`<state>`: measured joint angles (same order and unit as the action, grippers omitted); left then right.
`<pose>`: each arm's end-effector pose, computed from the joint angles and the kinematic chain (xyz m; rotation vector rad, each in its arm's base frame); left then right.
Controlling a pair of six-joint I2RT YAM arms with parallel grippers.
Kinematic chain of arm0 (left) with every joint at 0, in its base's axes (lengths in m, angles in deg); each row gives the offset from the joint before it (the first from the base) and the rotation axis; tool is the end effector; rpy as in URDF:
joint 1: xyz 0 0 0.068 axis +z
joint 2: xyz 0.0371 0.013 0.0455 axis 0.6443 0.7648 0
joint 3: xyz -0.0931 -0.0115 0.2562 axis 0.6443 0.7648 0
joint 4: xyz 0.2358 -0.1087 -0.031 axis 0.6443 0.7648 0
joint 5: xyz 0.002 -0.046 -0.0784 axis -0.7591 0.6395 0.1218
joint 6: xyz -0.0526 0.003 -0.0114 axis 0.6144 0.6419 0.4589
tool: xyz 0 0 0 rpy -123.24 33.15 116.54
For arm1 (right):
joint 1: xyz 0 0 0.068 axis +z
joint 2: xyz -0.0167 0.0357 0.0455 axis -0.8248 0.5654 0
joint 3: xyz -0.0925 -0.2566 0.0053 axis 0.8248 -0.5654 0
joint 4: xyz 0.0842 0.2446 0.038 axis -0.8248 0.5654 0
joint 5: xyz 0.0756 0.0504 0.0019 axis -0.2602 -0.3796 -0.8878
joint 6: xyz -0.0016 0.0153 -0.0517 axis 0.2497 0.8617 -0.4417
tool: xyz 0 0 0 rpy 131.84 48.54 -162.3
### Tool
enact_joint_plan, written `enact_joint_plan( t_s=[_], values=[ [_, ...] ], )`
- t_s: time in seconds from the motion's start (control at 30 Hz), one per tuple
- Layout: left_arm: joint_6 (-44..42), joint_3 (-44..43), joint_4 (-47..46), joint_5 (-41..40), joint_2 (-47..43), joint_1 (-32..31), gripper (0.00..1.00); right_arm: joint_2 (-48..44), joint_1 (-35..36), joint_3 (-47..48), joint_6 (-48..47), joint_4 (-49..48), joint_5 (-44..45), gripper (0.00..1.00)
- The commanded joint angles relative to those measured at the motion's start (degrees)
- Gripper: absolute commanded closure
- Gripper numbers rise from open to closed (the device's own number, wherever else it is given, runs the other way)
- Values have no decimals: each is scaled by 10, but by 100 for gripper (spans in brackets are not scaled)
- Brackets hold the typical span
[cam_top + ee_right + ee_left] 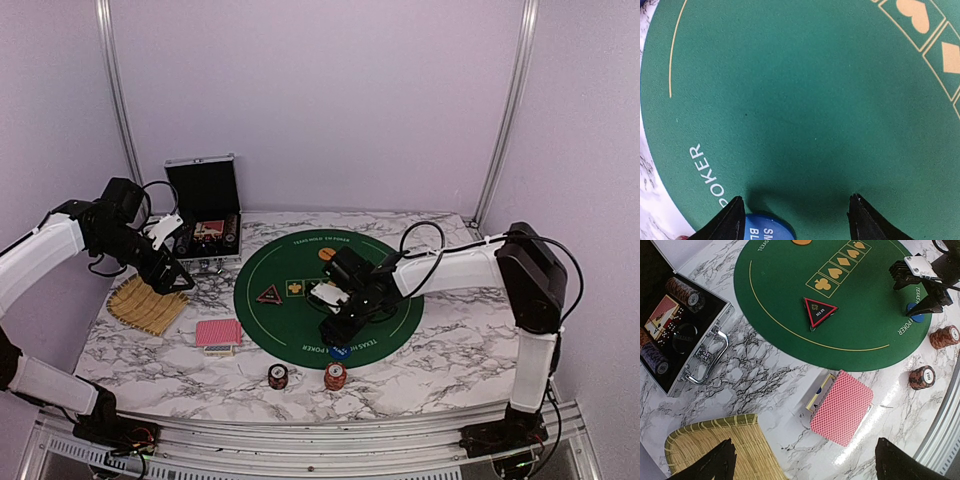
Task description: Distribute texas hold em gaming equipment
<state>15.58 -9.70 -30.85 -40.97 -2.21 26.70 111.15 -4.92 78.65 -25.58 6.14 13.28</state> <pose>0.2503 -0.0731 0.3015 1.0519 2.2201 -0.3442 0.2491 0.3070 0.1557 -1.2095 2.4898 0.3157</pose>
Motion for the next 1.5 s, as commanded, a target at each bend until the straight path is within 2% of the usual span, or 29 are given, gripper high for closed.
enact_joint_plan(
  t_s=[0.0,0.5,0.77,1.13,1.33,1.47],
  values=[
    [-7,-16,19,9,0,-2,1,-10,6,-2,2,2,-1,31],
    [-5,-24,24,3,2,-2,1,-44,14,-59,1,8,1,31],
    [-3,-32,25,4,-1,-2,1,-60,14,-84,2,16,57,31],
    [-2,-38,25,10,3,-2,1,-102,-19,-122,21,13,97,42],
    [-2,-38,25,13,6,-2,1,-124,-32,-131,27,5,96,41],
    [-2,-38,25,16,7,-2,1,-132,-25,-107,34,9,88,33]
  ],
)
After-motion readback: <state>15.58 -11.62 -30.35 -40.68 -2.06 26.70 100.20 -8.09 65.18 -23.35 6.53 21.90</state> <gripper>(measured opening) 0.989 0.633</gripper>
